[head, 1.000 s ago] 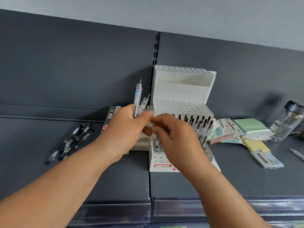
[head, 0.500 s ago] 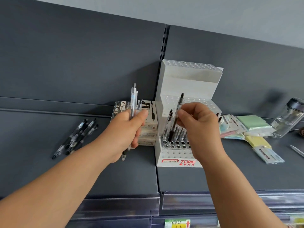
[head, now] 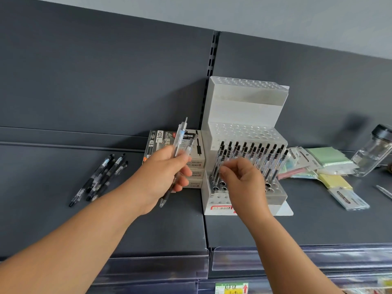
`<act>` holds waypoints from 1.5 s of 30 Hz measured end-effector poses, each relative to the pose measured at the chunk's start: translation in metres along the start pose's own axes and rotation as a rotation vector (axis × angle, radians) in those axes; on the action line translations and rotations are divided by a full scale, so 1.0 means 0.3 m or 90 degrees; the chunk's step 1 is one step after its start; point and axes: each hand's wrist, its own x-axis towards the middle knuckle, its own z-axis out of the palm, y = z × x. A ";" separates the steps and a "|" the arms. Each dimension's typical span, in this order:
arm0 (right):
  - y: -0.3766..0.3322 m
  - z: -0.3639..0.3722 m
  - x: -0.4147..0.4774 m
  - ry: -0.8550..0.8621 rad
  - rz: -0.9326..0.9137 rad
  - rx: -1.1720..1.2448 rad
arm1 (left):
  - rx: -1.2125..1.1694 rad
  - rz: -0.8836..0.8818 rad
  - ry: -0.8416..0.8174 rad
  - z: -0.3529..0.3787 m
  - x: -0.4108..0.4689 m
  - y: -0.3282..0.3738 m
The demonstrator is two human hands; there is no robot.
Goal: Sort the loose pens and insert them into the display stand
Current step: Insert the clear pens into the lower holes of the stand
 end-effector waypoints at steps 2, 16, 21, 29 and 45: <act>-0.002 -0.006 0.002 -0.012 0.000 -0.029 | -0.015 -0.006 -0.023 0.002 -0.005 0.000; -0.138 -0.095 -0.015 -0.243 0.020 0.320 | -0.072 -0.002 -0.147 0.109 -0.037 0.054; -0.137 -0.143 0.006 -0.136 0.008 0.351 | 0.036 0.014 -0.098 0.124 -0.013 0.050; -0.113 -0.153 0.034 0.018 -0.118 0.100 | 0.145 0.047 0.024 0.090 0.020 0.019; -0.045 -0.100 0.038 -0.044 -0.113 -0.133 | 0.045 0.042 0.044 0.105 -0.015 0.045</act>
